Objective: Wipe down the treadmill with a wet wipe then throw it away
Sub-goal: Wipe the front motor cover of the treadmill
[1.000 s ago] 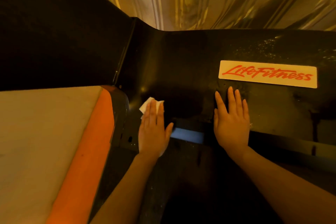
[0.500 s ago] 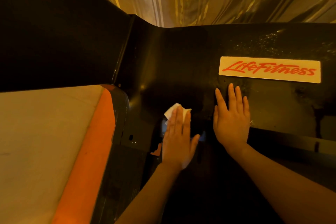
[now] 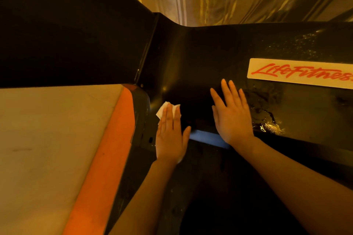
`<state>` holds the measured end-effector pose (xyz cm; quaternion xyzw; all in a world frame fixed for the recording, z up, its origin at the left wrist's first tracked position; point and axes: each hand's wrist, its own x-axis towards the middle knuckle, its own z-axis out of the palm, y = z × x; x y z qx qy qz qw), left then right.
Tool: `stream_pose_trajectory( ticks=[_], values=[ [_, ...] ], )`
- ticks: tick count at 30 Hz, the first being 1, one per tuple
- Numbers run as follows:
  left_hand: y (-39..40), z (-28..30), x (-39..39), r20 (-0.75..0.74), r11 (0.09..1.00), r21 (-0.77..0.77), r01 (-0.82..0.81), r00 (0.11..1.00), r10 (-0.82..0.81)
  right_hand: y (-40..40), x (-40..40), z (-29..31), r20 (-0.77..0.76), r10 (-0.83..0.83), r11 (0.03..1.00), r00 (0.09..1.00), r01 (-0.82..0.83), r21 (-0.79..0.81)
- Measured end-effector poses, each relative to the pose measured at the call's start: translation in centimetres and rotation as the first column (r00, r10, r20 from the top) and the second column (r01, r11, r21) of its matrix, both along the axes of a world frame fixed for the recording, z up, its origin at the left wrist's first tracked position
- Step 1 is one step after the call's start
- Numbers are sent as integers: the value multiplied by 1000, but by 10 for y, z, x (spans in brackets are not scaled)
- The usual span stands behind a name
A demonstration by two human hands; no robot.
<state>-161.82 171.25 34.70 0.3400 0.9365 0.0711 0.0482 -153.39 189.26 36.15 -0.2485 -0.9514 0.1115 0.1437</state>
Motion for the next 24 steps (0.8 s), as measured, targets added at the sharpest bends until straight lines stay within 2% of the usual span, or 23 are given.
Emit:
stream_pose_trajectory(
  ticks=[6,12,15,20,24],
  values=[
    [-19,1,-16,14,992,20,-128,992,127,-12,-4,-11,43,123,992,992,-122,-18],
    [-25,0,-8,98,955,71,-287,955,279,-16,-2,-16,55,120,993,991,-120,-2],
    [-21,0,2,89,963,69,-259,963,252,-18,-1,-18,55,114,993,992,-115,9],
    [-9,-2,26,66,992,58,-114,992,111,-18,-2,-17,63,108,994,992,-109,8],
    [-10,-3,25,84,991,45,-128,989,124,-18,-1,-18,54,108,994,993,-109,14]
  ],
)
